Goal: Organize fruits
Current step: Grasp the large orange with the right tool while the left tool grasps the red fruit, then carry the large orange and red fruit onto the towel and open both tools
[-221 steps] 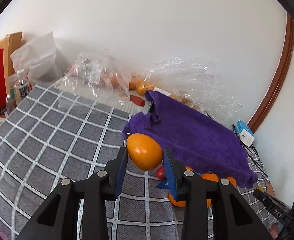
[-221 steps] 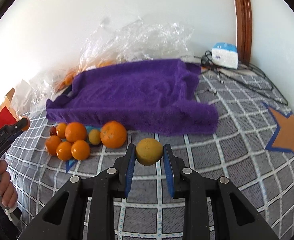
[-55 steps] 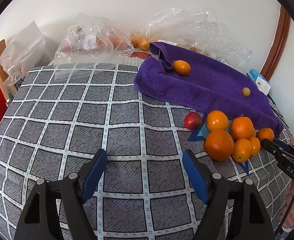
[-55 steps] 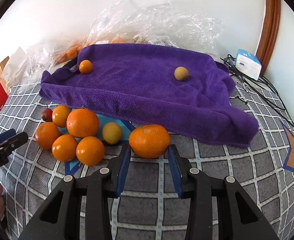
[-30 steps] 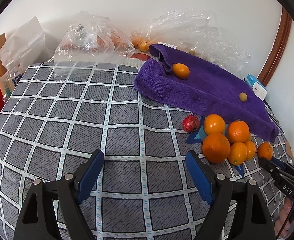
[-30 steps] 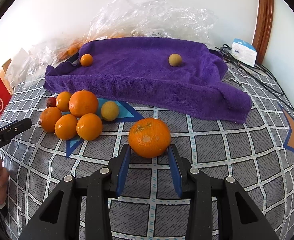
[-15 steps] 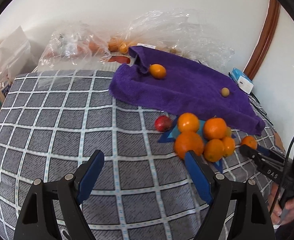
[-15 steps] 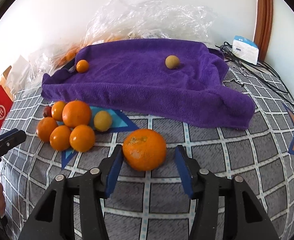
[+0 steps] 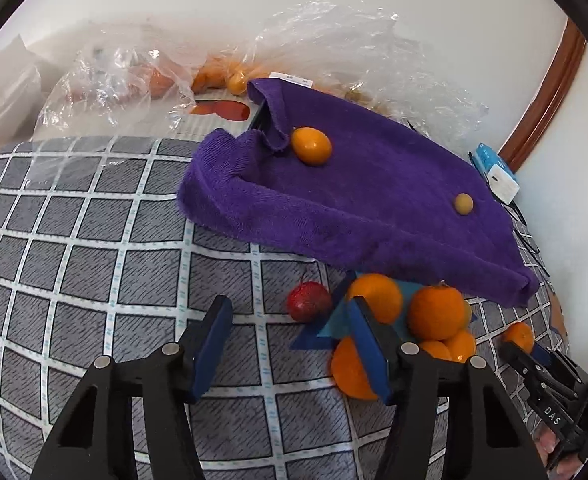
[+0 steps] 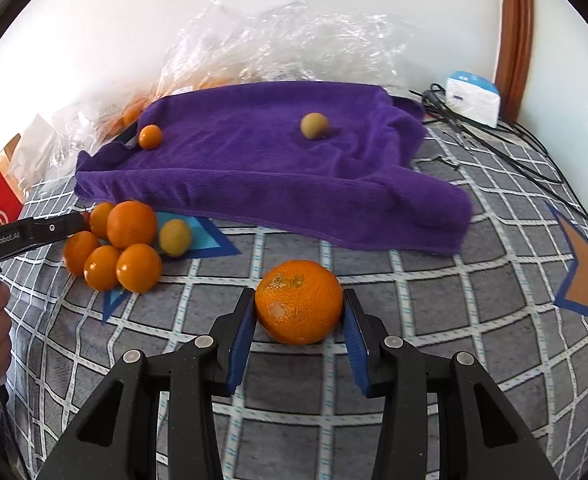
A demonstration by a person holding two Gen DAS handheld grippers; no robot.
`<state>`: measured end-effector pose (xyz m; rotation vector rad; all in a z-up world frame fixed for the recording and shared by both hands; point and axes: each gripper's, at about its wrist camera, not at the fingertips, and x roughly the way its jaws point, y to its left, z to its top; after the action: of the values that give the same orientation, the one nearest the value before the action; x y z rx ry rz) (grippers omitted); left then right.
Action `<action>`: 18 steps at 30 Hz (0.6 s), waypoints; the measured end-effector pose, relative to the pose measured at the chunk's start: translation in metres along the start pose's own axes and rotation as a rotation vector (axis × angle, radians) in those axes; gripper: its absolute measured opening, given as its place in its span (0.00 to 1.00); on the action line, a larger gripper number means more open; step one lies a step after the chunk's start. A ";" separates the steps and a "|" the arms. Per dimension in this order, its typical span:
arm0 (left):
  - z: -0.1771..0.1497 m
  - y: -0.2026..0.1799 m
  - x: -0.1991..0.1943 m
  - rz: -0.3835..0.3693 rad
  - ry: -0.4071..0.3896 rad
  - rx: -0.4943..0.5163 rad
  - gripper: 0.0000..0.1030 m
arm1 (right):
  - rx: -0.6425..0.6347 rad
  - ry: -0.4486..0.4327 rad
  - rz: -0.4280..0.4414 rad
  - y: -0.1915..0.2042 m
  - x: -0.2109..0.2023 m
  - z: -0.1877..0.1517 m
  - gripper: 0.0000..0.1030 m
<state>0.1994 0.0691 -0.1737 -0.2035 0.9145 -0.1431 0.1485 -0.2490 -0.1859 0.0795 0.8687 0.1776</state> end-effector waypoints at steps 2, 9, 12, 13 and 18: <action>0.002 -0.003 0.005 0.019 0.011 0.009 0.49 | 0.009 0.003 -0.004 -0.003 -0.001 0.000 0.41; 0.004 -0.013 0.012 0.083 0.005 0.041 0.24 | 0.017 0.009 -0.020 -0.004 -0.001 0.000 0.41; 0.006 -0.013 0.013 0.070 0.010 0.028 0.22 | 0.023 0.013 -0.023 -0.003 -0.003 0.002 0.41; 0.006 -0.011 0.012 0.062 0.011 0.017 0.22 | 0.023 0.013 -0.026 -0.002 -0.004 0.003 0.41; 0.007 0.003 0.006 0.041 0.013 -0.038 0.22 | 0.022 -0.001 -0.049 0.002 -0.013 0.007 0.41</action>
<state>0.2083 0.0717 -0.1746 -0.2190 0.9337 -0.0895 0.1456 -0.2497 -0.1715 0.0791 0.8711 0.1217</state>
